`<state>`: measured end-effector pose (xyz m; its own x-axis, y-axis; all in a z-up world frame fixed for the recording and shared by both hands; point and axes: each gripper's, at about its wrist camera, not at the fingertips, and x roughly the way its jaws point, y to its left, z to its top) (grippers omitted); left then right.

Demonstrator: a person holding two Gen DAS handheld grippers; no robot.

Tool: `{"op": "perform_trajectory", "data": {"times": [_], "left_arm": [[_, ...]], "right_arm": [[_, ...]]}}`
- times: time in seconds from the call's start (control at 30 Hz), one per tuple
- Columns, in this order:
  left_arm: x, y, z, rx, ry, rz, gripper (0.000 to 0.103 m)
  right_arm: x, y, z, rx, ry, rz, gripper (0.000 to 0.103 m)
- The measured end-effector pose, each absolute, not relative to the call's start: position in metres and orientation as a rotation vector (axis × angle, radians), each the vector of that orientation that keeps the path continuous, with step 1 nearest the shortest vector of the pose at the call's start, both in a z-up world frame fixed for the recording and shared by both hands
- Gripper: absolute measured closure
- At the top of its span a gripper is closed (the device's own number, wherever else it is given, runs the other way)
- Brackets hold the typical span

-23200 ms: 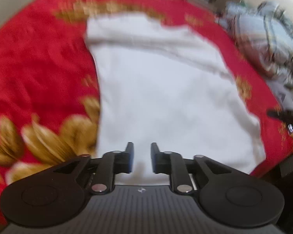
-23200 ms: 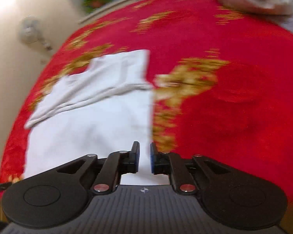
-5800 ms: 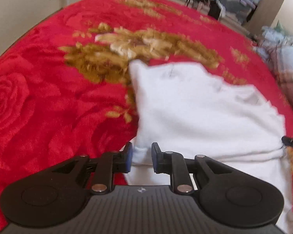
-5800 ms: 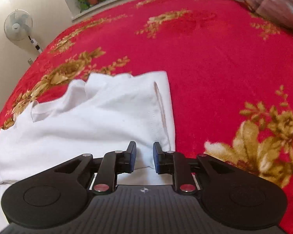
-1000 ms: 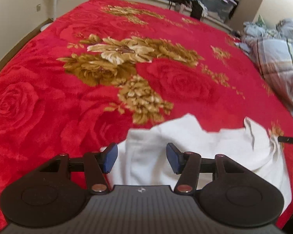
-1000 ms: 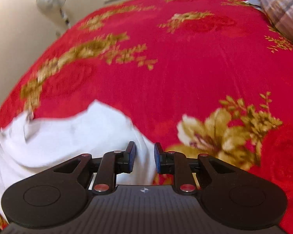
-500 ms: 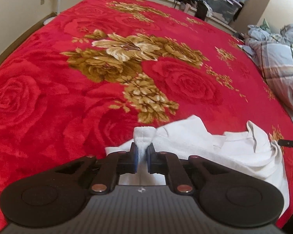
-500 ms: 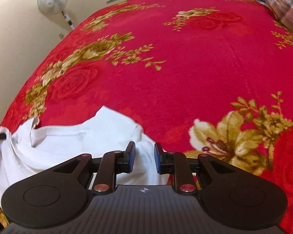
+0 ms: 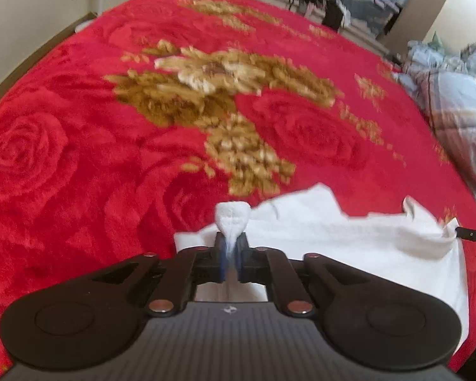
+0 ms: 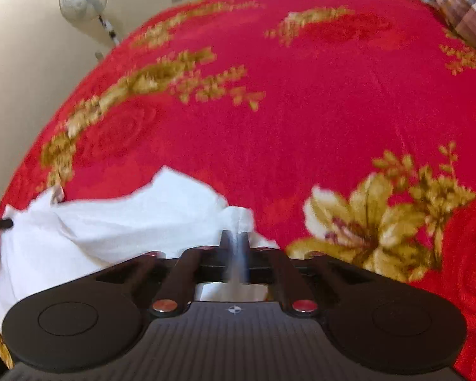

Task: Fold small clothes

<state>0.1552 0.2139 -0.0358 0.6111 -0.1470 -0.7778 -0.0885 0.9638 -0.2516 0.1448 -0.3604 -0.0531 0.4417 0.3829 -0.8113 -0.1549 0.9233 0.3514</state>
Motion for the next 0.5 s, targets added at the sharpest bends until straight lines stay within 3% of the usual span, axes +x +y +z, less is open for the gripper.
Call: {"op": "perform_trajectory", "data": {"times": [0.2,0.37,0.5], "left_arm": [[0.155,0.217,-0.021,-0.264,0.784,0.066,0.098],[0.170,0.214,-0.035,-0.287,0.847,0.071,0.096],[0.164,0.218,-0.036,-0.289,0.871,0.083,0.085]], "right_arm": [[0.147,-0.366,-0.032,0.334,0.880,0.243,0.101],[0.159,-0.357,-0.056,0.303,0.951,0.146,0.100],[0.162,-0.341,-0.073,0.200,1.065,0.131,0.097]]}}
